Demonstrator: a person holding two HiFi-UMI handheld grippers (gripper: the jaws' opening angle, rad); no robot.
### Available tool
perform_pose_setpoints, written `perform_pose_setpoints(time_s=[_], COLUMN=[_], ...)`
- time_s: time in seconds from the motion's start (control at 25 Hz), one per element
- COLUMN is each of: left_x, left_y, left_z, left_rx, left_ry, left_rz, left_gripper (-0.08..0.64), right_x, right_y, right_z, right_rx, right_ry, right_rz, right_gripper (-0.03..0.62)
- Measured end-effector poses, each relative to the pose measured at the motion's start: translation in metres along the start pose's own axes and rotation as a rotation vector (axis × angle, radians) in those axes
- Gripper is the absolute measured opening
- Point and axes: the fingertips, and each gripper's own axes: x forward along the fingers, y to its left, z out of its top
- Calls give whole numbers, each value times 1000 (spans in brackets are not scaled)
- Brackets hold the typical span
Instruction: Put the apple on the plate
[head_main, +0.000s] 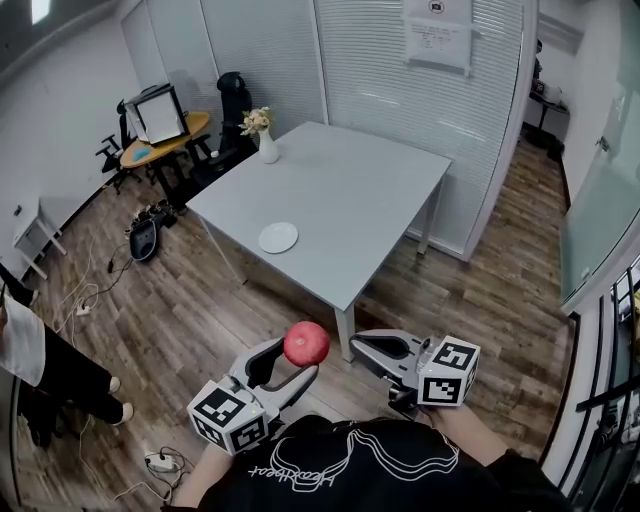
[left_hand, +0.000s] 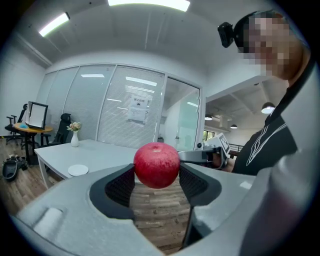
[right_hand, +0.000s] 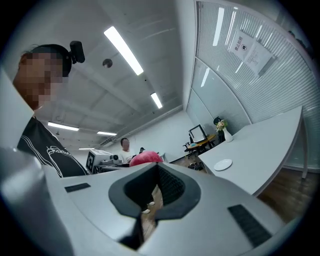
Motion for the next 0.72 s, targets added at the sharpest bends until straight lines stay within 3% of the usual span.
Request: perform_pose_setpoints(time_s=[0.28,0.72], left_x=[17,61], left_y=[32,129], left_z=[-5,3], left_rx=[-9,-48], left_ry=[-2,-5], left_rz=[-12,-48], left_gripper=[285,285], right_x=[17,77], right_y=[-26,-106], right_z=[-4,13], right_rx=[2,42], right_ry=[-2,2], right_rz=[-19,-100], right_gripper=[9,9])
